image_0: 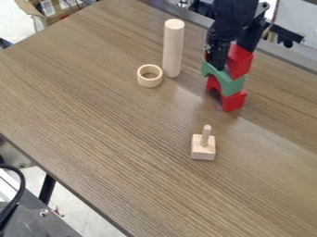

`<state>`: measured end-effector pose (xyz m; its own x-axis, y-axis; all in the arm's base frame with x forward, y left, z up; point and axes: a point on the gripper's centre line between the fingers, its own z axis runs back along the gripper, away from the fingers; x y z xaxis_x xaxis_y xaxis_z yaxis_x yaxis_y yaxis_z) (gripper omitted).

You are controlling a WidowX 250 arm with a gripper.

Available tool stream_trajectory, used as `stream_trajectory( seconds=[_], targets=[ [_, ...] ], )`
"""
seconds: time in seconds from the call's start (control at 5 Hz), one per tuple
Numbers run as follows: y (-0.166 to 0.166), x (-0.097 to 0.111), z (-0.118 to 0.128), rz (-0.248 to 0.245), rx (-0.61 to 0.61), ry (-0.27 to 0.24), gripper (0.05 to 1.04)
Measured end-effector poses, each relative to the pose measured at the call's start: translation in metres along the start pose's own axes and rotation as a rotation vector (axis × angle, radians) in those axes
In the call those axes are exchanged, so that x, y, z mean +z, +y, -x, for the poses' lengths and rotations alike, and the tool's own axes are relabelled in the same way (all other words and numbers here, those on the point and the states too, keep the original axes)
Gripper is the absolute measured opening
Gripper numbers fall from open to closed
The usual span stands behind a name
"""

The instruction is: Put the red arch on top of the green arch

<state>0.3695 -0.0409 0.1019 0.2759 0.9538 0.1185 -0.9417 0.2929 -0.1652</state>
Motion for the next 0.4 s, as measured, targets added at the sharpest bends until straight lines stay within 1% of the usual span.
stream_trajectory(
  seconds=[0.2,0.4],
  targets=[
    [0.0005,0.0,0.0001,-0.003,-0.004,0.004,0.999],
    [0.002,0.0088,-0.0027,0.005,0.004,0.016,0.999]
  ],
)
